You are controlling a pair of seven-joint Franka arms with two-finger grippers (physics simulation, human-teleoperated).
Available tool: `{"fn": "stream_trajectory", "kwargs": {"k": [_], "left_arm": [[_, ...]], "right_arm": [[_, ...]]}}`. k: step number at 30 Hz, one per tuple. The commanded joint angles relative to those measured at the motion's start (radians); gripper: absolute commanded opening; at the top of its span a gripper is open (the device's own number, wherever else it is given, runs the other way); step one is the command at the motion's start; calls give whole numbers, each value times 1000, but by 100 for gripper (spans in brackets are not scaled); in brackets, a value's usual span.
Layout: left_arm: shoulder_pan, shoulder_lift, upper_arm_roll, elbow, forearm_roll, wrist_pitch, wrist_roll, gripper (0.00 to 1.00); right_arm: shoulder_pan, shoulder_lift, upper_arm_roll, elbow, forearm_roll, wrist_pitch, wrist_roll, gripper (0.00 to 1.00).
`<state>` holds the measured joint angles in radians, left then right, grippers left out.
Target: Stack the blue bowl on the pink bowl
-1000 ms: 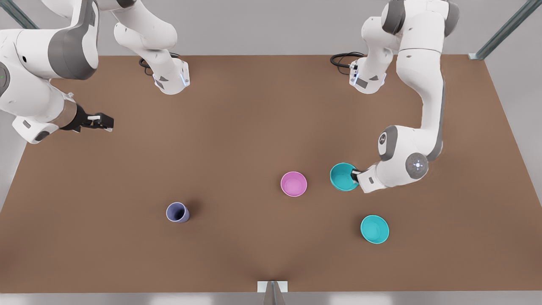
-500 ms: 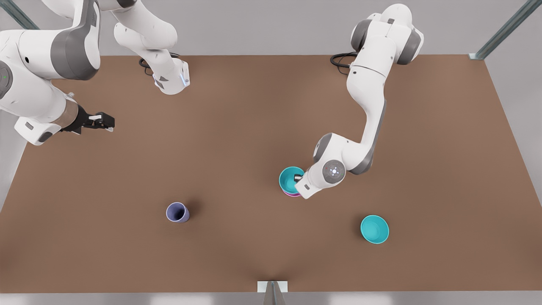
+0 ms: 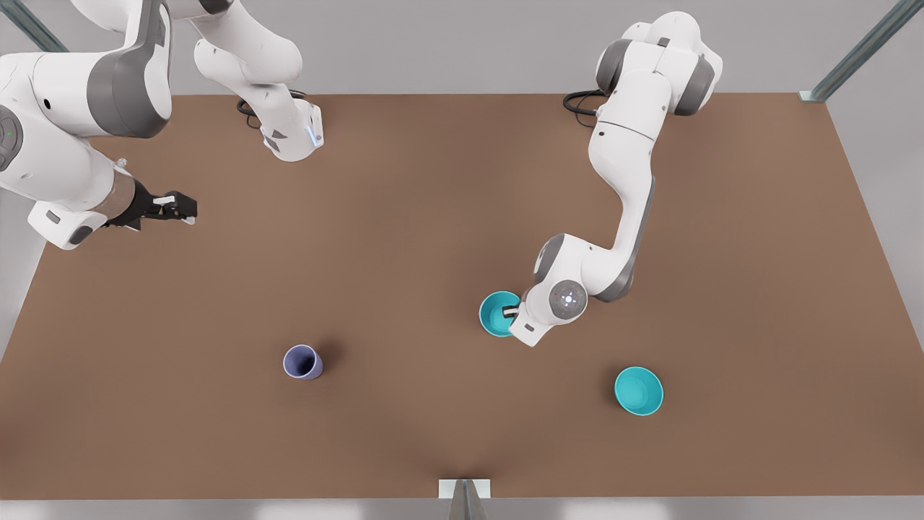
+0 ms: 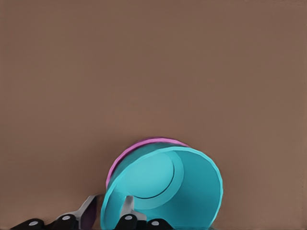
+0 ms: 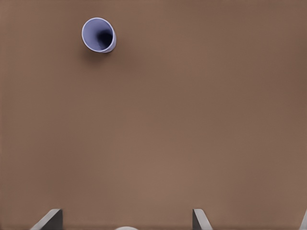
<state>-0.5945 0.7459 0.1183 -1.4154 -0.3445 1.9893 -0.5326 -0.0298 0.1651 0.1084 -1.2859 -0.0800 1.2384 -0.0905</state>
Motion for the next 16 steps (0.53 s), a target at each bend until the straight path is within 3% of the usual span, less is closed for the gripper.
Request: {"fn": "stream_trajectory", "kwargs": {"k": [1,4,7,9,11,16], "left_arm": [[5,-10,-14,1,22,-44,-179,100],[24,-146,4,38,108,-372,-178,100],[199,-244,4,297,193,-696,-164,100],[245,-321,-3,317,313,-765,188,100],[421,-454,-149,170,364,-686,546,100],[412,-467,-147,157,360,-676,546,100]], "right_arm": [[-1,4,0,0,2,0,-18,100],[-1,4,0,0,3,0,-18,100],[-1,5,0,0,5,0,-18,100],[-1,4,0,2,5,0,-20,100],[-1,4,0,2,3,1,-18,100],[-1,4,0,2,3,1,-20,100]]}}
